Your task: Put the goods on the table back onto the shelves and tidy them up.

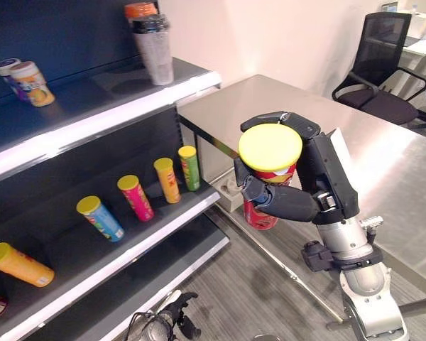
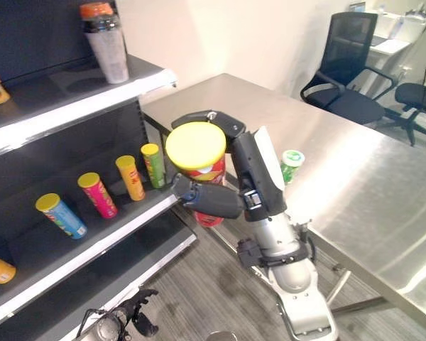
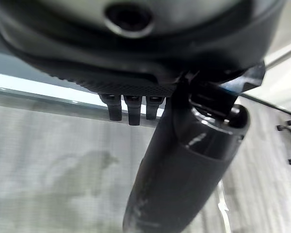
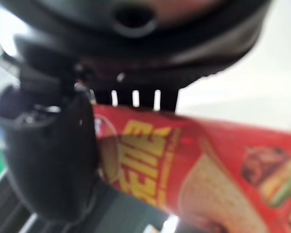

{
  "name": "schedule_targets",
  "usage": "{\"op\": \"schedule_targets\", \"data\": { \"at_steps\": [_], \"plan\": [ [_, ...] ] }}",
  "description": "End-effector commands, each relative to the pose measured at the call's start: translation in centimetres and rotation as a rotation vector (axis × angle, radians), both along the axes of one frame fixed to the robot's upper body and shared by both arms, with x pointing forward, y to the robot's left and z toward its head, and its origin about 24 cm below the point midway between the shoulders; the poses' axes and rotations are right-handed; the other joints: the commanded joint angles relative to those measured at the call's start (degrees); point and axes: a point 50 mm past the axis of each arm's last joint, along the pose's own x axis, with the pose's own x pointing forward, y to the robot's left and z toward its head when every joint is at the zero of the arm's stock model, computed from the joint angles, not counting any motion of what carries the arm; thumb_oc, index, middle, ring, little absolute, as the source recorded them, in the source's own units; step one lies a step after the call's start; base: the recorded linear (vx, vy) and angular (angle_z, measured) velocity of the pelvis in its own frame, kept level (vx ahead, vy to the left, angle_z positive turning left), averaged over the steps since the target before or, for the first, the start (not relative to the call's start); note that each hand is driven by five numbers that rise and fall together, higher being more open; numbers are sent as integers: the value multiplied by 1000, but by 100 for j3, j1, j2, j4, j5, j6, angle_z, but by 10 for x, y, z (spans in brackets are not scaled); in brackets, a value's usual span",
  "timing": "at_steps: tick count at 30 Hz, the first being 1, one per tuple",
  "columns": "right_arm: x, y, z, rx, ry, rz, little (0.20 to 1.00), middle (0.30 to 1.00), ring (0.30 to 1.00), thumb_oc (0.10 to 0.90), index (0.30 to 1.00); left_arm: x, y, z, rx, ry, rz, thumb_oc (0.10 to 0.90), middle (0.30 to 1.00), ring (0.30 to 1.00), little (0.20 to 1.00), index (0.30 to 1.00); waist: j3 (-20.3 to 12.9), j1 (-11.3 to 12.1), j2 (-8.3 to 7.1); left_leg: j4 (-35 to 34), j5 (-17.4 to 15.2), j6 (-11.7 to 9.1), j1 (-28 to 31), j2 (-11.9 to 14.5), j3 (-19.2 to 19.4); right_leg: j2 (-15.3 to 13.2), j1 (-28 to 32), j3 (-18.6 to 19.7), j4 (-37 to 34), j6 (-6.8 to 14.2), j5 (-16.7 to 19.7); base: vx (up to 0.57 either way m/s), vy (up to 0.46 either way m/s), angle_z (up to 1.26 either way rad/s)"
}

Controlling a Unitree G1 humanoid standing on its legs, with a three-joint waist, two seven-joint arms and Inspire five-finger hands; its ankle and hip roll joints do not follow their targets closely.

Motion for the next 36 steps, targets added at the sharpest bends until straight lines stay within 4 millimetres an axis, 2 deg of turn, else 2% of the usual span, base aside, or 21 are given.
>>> {"op": "schedule_targets", "data": {
  "at_steps": [1, 4, 5, 6, 7, 12, 14, 15, 20, 21, 22, 23, 24, 25, 26, 27, 28, 29, 30, 31, 36],
  "plan": [
    [-20, 17, 31, 84, -208, 146, 300, 300, 300, 400, 300, 36, 16, 26, 35, -198, -9, 800, 900, 900, 900, 900, 26, -68, 5, -419, -211, -65, 522, -82, -269, -53, 1096, 328, -1427, -58, 813, 192, 552, 29],
    [-15, 12, 23, 70, -167, 91, 300, 300, 300, 400, 300, 45, 12, 33, 20, -240, -34, 800, 900, 900, 900, 900, 7, -80, 118, -635, -393, -176, 585, -266, -69, -270, 1065, 317, -1424, 37, 921, 102, 421, 24],
    [-14, 3, 17, 63, -138, 18, 300, 300, 300, 400, 300, 46, 13, 36, 14, -253, -33, 800, 900, 900, 900, 900, 16, -74, 181, -899, -449, -232, 619, -537, 20, -466, 955, 364, -1396, 114, 1149, 11, 523, 27],
    [-12, -2, 13, 73, -118, -33, 300, 300, 300, 400, 300, 40, 23, 34, 29, -239, 2, 800, 900, 900, 900, 900, 69, -31, 178, -1009, -570, -229, 576, -778, 11, -597, 815, 353, -1365, 185, 1336, 11, 525, 41],
    [-12, -2, 13, 73, -118, -33, 300, 300, 300, 400, 300, 40, 24, 34, 29, -239, 1, 800, 900, 900, 900, 900, 58, -28, 169, -1009, -571, -223, 567, -790, 13, -610, 804, 357, -1364, 191, 1338, -48, 373, 26],
    [-15, -13, 6, 56, -83, -114, 300, 300, 300, 400, 300, 33, 35, 32, 67, -231, 7, 800, 900, 900, 900, 900, 254, -26, 103, -1009, -954, -66, 473, -1414, -141, -1020, 637, 320, -1398, 285, 2011, -29, 305, 12],
    [-16, -15, 5, 60, -75, -128, 300, 300, 300, 400, 300, 35, 35, 34, 71, -241, -6, 800, 900, 900, 900, 900, 256, -27, 86, -1009, -970, -32, 437, -1498, -155, -1085, 619, 311, -1435, 298, 2155, 0, 183, 13],
    [-16, -18, 3, 78, -61, -142, 300, 300, 300, 400, 300, 39, 35, 36, 78, -255, -22, 800, 900, 900, 900, 900, 281, -68, 67, -1009, -1026, 1, 409, -1630, -153, -1194, 585, 225, -1515, 323, 2493, 1, 140, 10],
    [-15, -18, 1, 85, -51, -136, 300, 300, 300, 400, 300, 38, 36, 35, 78, -249, -13, 800, 900, 900, 900, 900, 276, -81, 65, -1009, -1050, 18, 408, -1677, -107, -1225, 584, 87, -1615, 333, 2577, -7, 101, 2],
    [-14, -15, -6, 82, -10, -104, 300, 300, 300, 400, 300, 28, 43, 29, 72, -208, 39, 800, 900, 900, 900, 900, 289, -107, 79, -1009, -1029, 36, 382, -1690, 14, -1062, 507, -319, -1530, 289, 2599, -85, 376, -4],
    [-15, -16, -9, 75, 8, -87, 300, 300, 300, 400, 300, 23, 45, 25, 62, -179, 70, 800, 900, 900, 900, 900, 278, -246, 141, -1009, -972, 139, 279, -1769, -25, -443, 462, 147, -1123, 129, 1766, -148, 510, -29],
    [-18, -15, -6, 63, -7, -61, 300, 300, 300, 400, 300, 18, 42, 19, 47, -143, 93, 800, 900, 900, 900, 900, 213, -221, 194, -1009, -871, 184, 179, -1779, -22, 94, 504, 434, -644, 5, 1091, -156, 430, -32],
    [-19, -14, -5, 56, -14, -49, 300, 300, 300, 400, 300, 12, 41, 16, 42, -120, 101, 800, 900, 900, 900, 900, 173, -196, 201, -1009, -809, 200, 114, -1803, -48, 384, 566, 551, -375, -60, 822, -110, 204, -20],
    [-19, -14, -5, 56, -14, -49, 300, 300, 300, 400, 300, 12, 41, 16, 42, -120, 101, 800, 900, 900, 900, 900, 168, -195, 203, -1009, -809, 200, 109, -1802, -47, 385, 559, 552, -374, -61, 822, -84, 109, 6],
    [-20, -13, -4, 53, -21, -38, 300, 300, 300, 400, 300, 8, 41, 13, 40, -102, 111, 800, 900, 900, 900, 900, 121, -157, 172, -1009, -780, 205, 43, -1839, -89, 621, 570, 691, -194, -104, 665, -121, 74, -8],
    [-20, -12, -3, 54, -28, -31, 300, 300, 300, 400, 300, -1, 40, 8, 29, -62, 142, 800, 900, 900, 900, 900, 55, -70, 65, -1009, -724, 228, -53, -1949, -185, 951, 635, 874, -148, -231, 585, -171, 60, -25],
    [-20, -11, -2, 56, -34, -29, 300, 300, 300, 400, 300, -4, 39, 5, 28, -46, 147, 800, 900, 900, 900, 900, 30, 6, -34, -1009, -703, 226, -70, -2022, -207, 991, 769, 786, -405, -327, 529, -131, 20, -3],
    [-20, -11, -2, 56, -34, -29, 300, 300, 300, 400, 300, -4, 39, 5, 28, -46, 146, 800, 900, 900, 900, 900, 41, -3, -41, -1009, -704, 226, -56, -2027, -216, 987, 798, 774, -427, -327, 533, -139, -112, -14],
    [-20, -11, -3, 50, -32, -32, 300, 300, 300, 400, 300, -5, 44, 5, 54, -37, 159, 800, 900, 900, 900, 900, 17, 92, -211, -1009, -636, 215, -164, -2066, -396, 1042, 1053, 903, -1112, -393, 495, -147, -164, -3],
    [-20, -12, -3, 43, -31, -35, 300, 300, 300, 400, 300, -4, 45, 6, 49, -46, 170, 800, 900, 900, 900, 900, 30, 110, -262, -1009, -562, 199, -255, -2044, -484, 1109, 1047, 1035, -1361, -409, 594, -192, -207, 16],
    [-18, -9, -6, 36, -5, -1, 300, 300, 300, 400, 300, 1, 38, 8, 14, -69, 181, 800, 900, 900, 900, 900, 91, 220, -270, -1009, -335, 210, -354, -2042, -566, 1228, 1183, 911, -1684, -444, 608, -98, -76, 47]
  ]
}}
